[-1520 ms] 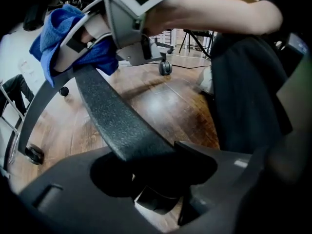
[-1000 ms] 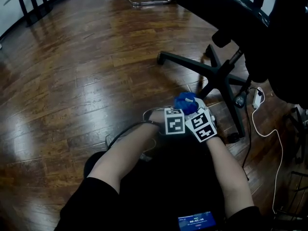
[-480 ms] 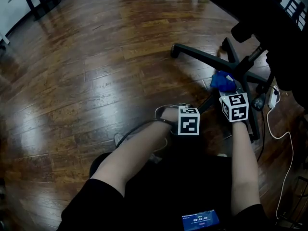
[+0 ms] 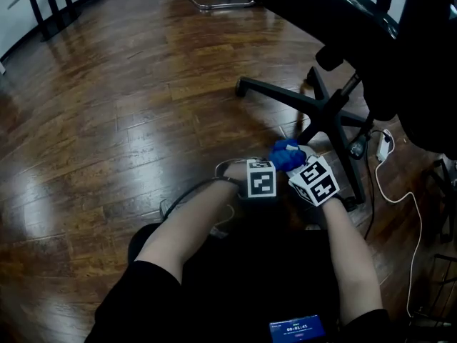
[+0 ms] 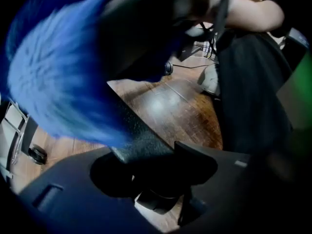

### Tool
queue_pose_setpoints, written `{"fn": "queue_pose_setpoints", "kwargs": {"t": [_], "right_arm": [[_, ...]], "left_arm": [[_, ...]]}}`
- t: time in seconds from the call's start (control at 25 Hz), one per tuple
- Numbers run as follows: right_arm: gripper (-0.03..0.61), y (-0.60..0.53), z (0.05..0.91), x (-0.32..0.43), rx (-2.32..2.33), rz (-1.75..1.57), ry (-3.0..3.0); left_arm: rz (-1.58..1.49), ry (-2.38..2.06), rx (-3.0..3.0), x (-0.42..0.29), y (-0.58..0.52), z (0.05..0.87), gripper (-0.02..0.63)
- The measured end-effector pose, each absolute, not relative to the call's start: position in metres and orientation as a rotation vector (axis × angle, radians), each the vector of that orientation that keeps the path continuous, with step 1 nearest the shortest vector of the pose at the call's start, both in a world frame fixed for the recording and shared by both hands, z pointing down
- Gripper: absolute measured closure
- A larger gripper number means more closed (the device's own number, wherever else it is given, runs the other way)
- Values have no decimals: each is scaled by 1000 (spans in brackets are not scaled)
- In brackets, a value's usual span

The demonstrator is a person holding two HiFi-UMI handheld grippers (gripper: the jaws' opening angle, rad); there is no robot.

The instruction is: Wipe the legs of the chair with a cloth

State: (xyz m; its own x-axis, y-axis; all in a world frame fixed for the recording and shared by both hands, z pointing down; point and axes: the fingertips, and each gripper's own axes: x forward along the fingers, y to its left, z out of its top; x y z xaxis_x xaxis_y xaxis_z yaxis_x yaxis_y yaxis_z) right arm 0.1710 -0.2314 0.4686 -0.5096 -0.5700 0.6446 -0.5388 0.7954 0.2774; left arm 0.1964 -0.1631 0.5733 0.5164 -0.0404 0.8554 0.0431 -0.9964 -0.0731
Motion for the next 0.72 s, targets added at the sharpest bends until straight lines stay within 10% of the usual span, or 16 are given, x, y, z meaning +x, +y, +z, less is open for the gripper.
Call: {"fn": "queue_pose_setpoints", "kwargs": {"t": [0.72], "right_arm": [[502, -205, 449, 176, 726, -370, -2049]], "left_arm": [[-1530, -23, -2663, 194, -164, 573, 360]]}}
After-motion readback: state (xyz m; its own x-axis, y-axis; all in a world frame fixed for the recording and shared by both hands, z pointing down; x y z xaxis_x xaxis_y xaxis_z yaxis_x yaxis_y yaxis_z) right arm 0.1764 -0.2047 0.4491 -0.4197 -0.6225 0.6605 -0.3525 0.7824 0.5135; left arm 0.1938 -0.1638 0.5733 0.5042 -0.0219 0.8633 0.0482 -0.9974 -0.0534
